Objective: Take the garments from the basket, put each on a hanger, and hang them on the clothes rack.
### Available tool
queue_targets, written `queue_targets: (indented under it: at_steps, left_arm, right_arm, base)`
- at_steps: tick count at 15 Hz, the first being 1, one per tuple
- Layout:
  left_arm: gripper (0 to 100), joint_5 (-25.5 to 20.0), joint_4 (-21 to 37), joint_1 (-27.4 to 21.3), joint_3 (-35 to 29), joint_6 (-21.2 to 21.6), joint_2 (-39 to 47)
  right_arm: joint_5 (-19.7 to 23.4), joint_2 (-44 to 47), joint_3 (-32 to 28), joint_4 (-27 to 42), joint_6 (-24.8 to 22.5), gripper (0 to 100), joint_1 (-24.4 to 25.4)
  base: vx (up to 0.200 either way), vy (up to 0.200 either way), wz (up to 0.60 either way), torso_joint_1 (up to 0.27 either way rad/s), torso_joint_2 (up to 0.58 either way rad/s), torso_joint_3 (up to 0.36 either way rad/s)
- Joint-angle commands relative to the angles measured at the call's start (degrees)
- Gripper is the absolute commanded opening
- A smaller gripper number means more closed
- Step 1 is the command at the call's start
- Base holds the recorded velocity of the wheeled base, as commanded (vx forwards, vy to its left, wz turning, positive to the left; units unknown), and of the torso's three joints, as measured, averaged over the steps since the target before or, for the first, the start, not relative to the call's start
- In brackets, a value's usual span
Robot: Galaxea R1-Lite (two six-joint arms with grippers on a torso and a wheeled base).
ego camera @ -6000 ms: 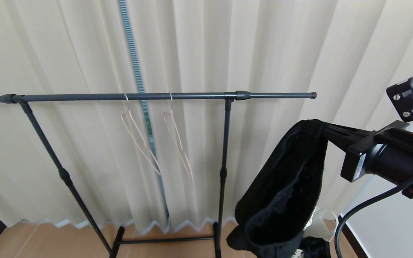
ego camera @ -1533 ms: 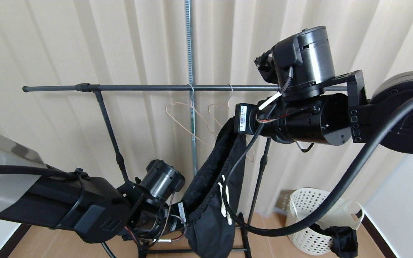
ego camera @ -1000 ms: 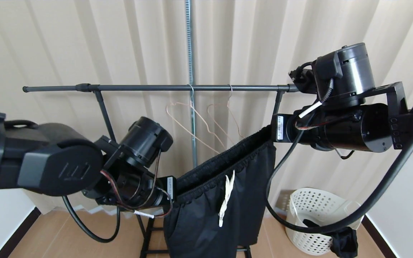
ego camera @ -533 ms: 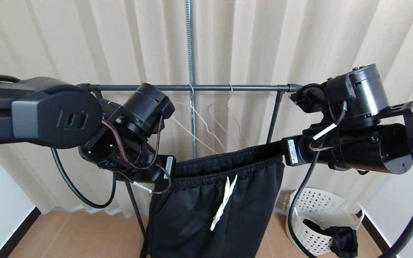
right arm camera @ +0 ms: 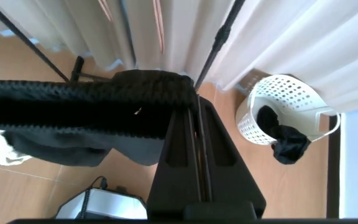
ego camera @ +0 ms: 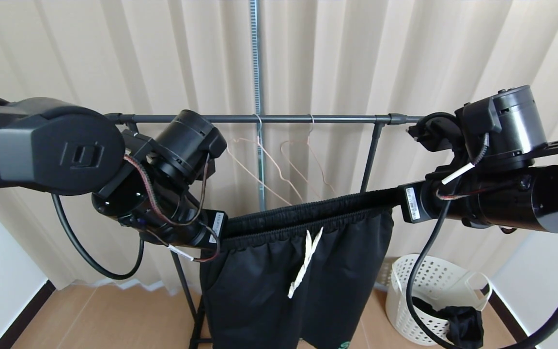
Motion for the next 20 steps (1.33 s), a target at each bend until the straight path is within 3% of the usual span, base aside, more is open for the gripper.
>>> queue_targets:
  at_steps: [1, 4, 9, 13, 16, 18, 20]
  left_arm:
    - [0, 0.1, 0.1, 1.5, 0.5, 0.1, -1.8]
    - [0, -0.2, 0.0, 3.7, 0.9, 0.3, -2.5]
    - [0, -0.5, -0.4, 4.8, -2.2, 0.5, -1.2]
    - [0, -0.9, -0.1, 4.8, -13.2, 0.4, 4.9]
    - [0, -0.9, 0.1, 4.6, -24.0, 0.3, 10.7]
    - [0, -0.9, 0.5, 4.6, -28.9, 0.3, 12.9]
    - [0, -0.9, 0.6, 4.4, -31.1, 0.4, 15.0]
  right_arm:
    - [-0.1, -0.1, -0.3, 0.0, -0.2, 0, -2.4]
    - [1.1, -1.2, -0.1, 0.0, -2.4, 0, -4.8]
    - [1.8, -4.4, 3.7, 0.2, -7.1, 0, -4.4]
    - [6.3, -9.3, 8.7, 0.7, -12.8, 0, 2.1]
    - [9.4, -11.7, 11.4, 0.8, -14.0, 0, 7.9]
    - [11.0, -11.7, 12.1, 0.9, -14.0, 0, 10.8]
    - [13.2, -11.4, 12.4, 1.1, -13.1, 0, 17.5]
  base:
    - [0.0, 0.0, 0.0, 0.0, 0.0, 0.0]
    - [0.0, 0.0, 0.0, 0.0, 0.0, 0.0]
    - [0.0, 0.0, 0.0, 0.0, 0.0, 0.0]
    - [0.0, 0.0, 0.0, 0.0, 0.0, 0.0]
    - [0.0, 0.0, 0.0, 0.0, 0.0, 0.0]
    - [0.0, 0.0, 0.0, 0.0, 0.0, 0.0]
    - [0.0, 0.0, 0.0, 0.0, 0.0, 0.0]
